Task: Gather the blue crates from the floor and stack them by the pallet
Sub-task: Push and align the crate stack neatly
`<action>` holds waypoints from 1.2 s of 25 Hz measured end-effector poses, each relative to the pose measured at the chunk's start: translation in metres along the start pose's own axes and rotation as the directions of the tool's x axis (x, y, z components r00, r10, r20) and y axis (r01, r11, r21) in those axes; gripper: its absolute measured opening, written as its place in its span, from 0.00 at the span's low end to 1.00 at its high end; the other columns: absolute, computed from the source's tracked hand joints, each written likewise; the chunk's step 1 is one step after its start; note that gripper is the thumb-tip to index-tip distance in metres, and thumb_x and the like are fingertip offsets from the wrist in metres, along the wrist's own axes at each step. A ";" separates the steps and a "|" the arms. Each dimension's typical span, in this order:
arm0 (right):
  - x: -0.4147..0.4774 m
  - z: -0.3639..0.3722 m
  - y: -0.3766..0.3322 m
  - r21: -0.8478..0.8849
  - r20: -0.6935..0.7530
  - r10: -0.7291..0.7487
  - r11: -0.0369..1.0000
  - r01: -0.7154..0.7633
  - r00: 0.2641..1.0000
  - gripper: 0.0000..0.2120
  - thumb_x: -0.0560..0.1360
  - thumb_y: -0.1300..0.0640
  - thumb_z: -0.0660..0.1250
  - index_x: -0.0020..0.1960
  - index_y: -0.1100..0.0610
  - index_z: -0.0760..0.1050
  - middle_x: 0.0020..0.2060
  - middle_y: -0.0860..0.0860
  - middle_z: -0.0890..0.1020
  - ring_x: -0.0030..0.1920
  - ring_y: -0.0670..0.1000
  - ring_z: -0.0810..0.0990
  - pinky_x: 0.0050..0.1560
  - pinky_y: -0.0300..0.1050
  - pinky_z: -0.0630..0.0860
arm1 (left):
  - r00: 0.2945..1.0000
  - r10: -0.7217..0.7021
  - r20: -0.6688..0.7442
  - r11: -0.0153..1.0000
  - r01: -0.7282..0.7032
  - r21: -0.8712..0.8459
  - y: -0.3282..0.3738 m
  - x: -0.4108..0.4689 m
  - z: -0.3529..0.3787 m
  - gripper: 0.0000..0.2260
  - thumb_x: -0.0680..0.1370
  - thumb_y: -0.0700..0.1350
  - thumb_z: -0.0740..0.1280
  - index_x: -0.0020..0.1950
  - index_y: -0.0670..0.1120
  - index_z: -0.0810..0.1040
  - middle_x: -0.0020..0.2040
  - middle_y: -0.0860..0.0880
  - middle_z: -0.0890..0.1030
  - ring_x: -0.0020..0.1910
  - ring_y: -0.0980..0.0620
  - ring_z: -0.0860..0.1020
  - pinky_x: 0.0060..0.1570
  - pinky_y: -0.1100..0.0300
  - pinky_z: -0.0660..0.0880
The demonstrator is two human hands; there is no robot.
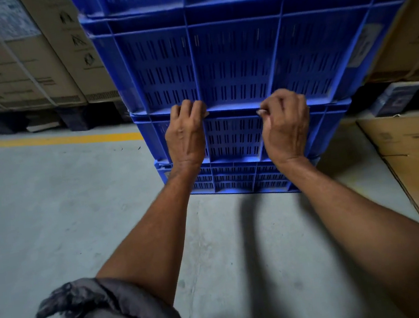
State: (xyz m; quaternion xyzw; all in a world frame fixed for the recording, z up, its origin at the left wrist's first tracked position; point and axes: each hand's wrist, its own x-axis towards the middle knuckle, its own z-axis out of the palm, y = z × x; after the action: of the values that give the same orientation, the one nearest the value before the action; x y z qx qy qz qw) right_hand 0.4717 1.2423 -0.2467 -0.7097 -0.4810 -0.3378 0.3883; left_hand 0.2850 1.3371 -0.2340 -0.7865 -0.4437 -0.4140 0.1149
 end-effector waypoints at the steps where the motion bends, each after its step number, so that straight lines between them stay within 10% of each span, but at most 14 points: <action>1: -0.001 -0.006 0.000 0.052 0.008 0.179 0.982 -0.179 0.984 0.16 0.74 0.49 0.74 0.53 0.58 0.75 0.55 0.55 0.76 0.54 0.55 0.74 0.54 0.49 0.74 | 0.996 -0.083 0.036 0.993 0.086 -0.075 0.002 0.004 -0.004 0.11 0.78 0.53 0.70 0.55 0.49 0.76 0.47 0.52 0.78 0.45 0.51 0.73 0.31 0.55 0.72; 3: -0.003 -0.014 0.001 0.029 0.042 0.382 0.923 -0.383 0.923 0.28 0.70 0.39 0.74 0.59 0.57 0.72 0.60 0.55 0.73 0.58 0.55 0.73 0.57 0.47 0.72 | 0.967 -0.226 0.121 0.940 0.249 -0.232 0.008 0.009 -0.008 0.21 0.74 0.54 0.75 0.61 0.52 0.72 0.50 0.54 0.79 0.48 0.52 0.73 0.37 0.56 0.70; 10: 0.000 -0.018 -0.001 -0.048 0.153 0.260 0.966 -0.256 0.953 0.26 0.73 0.43 0.72 0.67 0.50 0.69 0.66 0.52 0.71 0.57 0.57 0.71 0.53 0.51 0.73 | 0.989 -0.086 0.122 0.988 0.100 -0.117 0.005 0.007 -0.006 0.16 0.78 0.45 0.71 0.65 0.46 0.73 0.54 0.49 0.79 0.52 0.48 0.73 0.41 0.51 0.77; 15: 0.048 -0.044 -0.011 0.108 -0.021 0.009 0.994 -0.007 1.000 0.24 0.76 0.47 0.69 0.68 0.55 0.73 0.66 0.54 0.73 0.62 0.57 0.71 0.62 0.50 0.68 | 0.992 0.052 -0.119 0.994 -0.064 -0.094 0.011 0.027 -0.034 0.15 0.80 0.49 0.64 0.65 0.46 0.74 0.59 0.45 0.76 0.56 0.46 0.73 0.52 0.53 0.72; 20: 0.137 -0.056 -0.022 -0.101 -0.128 -0.237 0.969 0.225 0.963 0.19 0.80 0.51 0.66 0.70 0.51 0.74 0.66 0.51 0.76 0.65 0.53 0.69 0.61 0.49 0.66 | 0.941 0.182 -0.284 0.983 -0.180 0.034 0.038 0.118 -0.061 0.18 0.81 0.47 0.66 0.71 0.53 0.74 0.70 0.49 0.73 0.70 0.47 0.69 0.67 0.52 0.67; 30: 0.153 -0.050 -0.015 -0.103 -0.233 -0.315 0.949 0.299 0.920 0.13 0.77 0.57 0.72 0.61 0.52 0.82 0.47 0.47 0.81 0.48 0.52 0.71 0.48 0.45 0.61 | 0.908 0.204 -0.366 0.978 -0.175 0.113 0.037 0.123 -0.065 0.10 0.81 0.49 0.69 0.62 0.54 0.81 0.56 0.55 0.82 0.54 0.48 0.76 0.52 0.52 0.71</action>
State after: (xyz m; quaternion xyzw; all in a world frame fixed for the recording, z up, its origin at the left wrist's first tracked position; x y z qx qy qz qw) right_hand 0.4993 1.2669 -0.0890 -0.5903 -0.5229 -0.4955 0.3641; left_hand 0.3105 1.3539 -0.0935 -0.7268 -0.3508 -0.5263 0.2678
